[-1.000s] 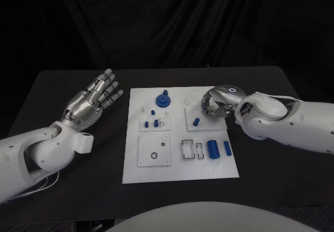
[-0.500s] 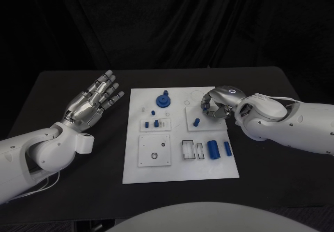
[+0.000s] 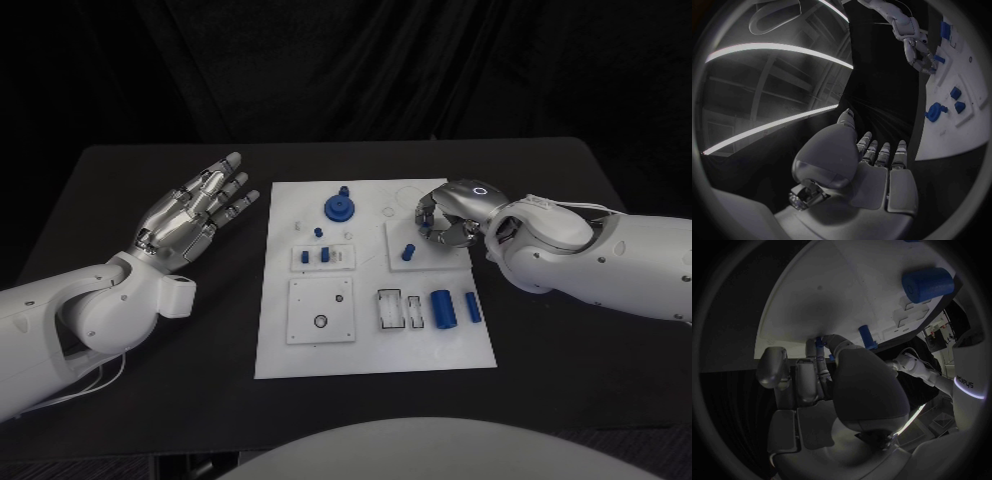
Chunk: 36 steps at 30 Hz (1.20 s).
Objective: Assemble the parts on the task board
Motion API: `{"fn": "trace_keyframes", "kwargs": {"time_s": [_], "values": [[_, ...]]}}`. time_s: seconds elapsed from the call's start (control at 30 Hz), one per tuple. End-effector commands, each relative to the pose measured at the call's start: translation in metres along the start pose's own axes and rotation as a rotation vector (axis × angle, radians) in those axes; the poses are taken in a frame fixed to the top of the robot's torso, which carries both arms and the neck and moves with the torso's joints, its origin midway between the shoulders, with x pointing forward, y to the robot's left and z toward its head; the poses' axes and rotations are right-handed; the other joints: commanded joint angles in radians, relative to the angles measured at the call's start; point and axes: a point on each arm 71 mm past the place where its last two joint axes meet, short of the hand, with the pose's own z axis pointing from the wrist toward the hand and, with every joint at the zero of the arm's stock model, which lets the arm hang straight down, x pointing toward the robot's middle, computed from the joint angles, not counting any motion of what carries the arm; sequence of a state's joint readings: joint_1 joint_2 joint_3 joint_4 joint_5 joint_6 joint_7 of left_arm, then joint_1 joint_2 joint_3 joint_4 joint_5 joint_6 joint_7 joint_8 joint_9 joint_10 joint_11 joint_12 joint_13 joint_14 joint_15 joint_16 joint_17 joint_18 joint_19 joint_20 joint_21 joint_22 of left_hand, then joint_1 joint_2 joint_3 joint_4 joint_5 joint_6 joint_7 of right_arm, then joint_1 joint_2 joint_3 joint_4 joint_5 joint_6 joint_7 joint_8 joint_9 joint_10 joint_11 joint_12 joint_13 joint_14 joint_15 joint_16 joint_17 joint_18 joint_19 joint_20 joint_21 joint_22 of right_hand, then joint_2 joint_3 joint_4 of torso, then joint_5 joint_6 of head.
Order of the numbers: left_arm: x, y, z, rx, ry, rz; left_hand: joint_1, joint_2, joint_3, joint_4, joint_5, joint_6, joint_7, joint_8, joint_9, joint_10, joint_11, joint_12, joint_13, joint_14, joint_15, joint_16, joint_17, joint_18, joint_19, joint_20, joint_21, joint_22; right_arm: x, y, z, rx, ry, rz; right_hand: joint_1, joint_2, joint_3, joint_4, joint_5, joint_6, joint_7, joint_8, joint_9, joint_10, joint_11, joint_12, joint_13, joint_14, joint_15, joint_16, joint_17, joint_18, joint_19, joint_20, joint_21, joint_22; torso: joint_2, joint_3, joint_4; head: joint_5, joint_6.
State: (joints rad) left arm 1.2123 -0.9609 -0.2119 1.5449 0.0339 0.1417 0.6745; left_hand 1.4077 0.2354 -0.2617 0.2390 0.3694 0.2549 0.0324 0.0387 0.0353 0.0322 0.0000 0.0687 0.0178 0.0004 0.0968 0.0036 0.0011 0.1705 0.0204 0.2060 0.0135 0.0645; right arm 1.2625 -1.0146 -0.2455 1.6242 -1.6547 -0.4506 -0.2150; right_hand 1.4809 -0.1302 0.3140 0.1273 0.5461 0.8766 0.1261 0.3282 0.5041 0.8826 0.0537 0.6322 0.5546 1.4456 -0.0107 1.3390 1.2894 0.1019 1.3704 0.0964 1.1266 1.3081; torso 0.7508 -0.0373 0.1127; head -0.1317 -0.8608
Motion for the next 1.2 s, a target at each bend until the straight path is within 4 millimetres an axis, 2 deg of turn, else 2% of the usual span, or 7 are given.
{"fn": "trace_keyframes", "kwargs": {"time_s": [0.03,0.37,0.63,0.87,1.2], "values": [[0.001,0.001,0.001,0.006,0.011,-0.015,-0.002,0.006,0.001,0.008,-0.002,0.009,0.002,0.007,0.001,0.003,0.005,0.004,0.001,0.000,0.008,-0.004,-0.001,0.008,0.001,0.008,0.003,0.000,0.003,-0.004,-0.002,0.015,0.000,0.012,0.013,0.008,0.009,-0.007,0.008,0.004,0.003,0.008,0.006,0.013,0.002,0.002,-0.005,0.002,-0.005,0.000,0.001,-0.012,0.006,-0.006,0.007,0.144,0.001,0.0009,0.0009,0.002,0.001],[-0.001,0.002,0.001,-0.003,0.006,-0.012,0.006,0.007,0.002,0.007,0.010,0.007,0.008,0.007,0.001,0.000,0.010,0.005,0.001,0.000,0.009,-0.004,-0.001,0.008,0.001,0.010,0.003,-0.002,0.000,-0.004,-0.006,0.008,-0.027,0.025,0.005,0.012,0.016,-0.013,-0.006,0.025,-0.001,0.025,0.022,0.036,0.001,-0.013,-0.019,0.008,-0.007,-0.002,-0.004,-0.013,0.012,-0.007,0.012,0.145,0.000,0.0000,0.0009,0.001,0.005],[-0.001,0.003,0.001,-0.009,0.004,-0.011,0.009,0.007,0.003,0.005,0.013,0.003,0.008,0.006,0.000,-0.001,0.011,0.005,0.001,0.000,0.010,-0.004,-0.001,0.008,0.001,0.011,0.002,-0.003,-0.004,-0.004,-0.009,0.004,-0.047,0.031,0.008,0.013,0.019,-0.018,-0.012,0.027,-0.001,0.027,0.025,0.042,0.000,-0.018,-0.023,0.007,-0.007,-0.005,-0.008,-0.013,0.012,-0.007,0.012,0.145,-0.001,-0.0001,0.0009,0.005,0.008],[-0.001,0.004,0.002,-0.014,0.003,-0.009,0.014,0.006,0.004,0.001,0.019,0.000,0.009,0.006,0.000,-0.003,0.012,0.005,0.000,0.000,0.011,-0.004,-0.001,0.008,0.001,0.011,0.002,-0.004,-0.021,0.001,-0.005,-0.011,-0.077,0.024,0.010,0.013,0.020,-0.021,-0.018,0.027,-0.001,0.028,0.027,0.047,0.000,-0.021,-0.026,0.004,-0.007,-0.013,-0.017,-0.011,0.009,-0.008,0.005,0.143,-0.002,-0.0009,-0.0001,0.015,0.005],[0.000,0.005,0.003,-0.020,0.003,-0.009,0.021,0.005,0.006,-0.004,0.026,-0.003,0.010,0.005,0.000,-0.003,0.013,0.007,0.001,0.000,0.011,-0.004,-0.001,0.008,0.001,0.012,0.002,-0.004,-0.053,0.033,0.000,-0.100,-0.097,0.019,0.014,0.014,0.023,-0.025,-0.022,0.030,0.001,0.030,0.030,0.049,0.002,-0.026,-0.029,-0.005,-0.006,-0.027,-0.033,-0.008,0.000,-0.008,-0.013,0.138,0.000,-0.0005,0.0037,0.029,-0.005]]}}
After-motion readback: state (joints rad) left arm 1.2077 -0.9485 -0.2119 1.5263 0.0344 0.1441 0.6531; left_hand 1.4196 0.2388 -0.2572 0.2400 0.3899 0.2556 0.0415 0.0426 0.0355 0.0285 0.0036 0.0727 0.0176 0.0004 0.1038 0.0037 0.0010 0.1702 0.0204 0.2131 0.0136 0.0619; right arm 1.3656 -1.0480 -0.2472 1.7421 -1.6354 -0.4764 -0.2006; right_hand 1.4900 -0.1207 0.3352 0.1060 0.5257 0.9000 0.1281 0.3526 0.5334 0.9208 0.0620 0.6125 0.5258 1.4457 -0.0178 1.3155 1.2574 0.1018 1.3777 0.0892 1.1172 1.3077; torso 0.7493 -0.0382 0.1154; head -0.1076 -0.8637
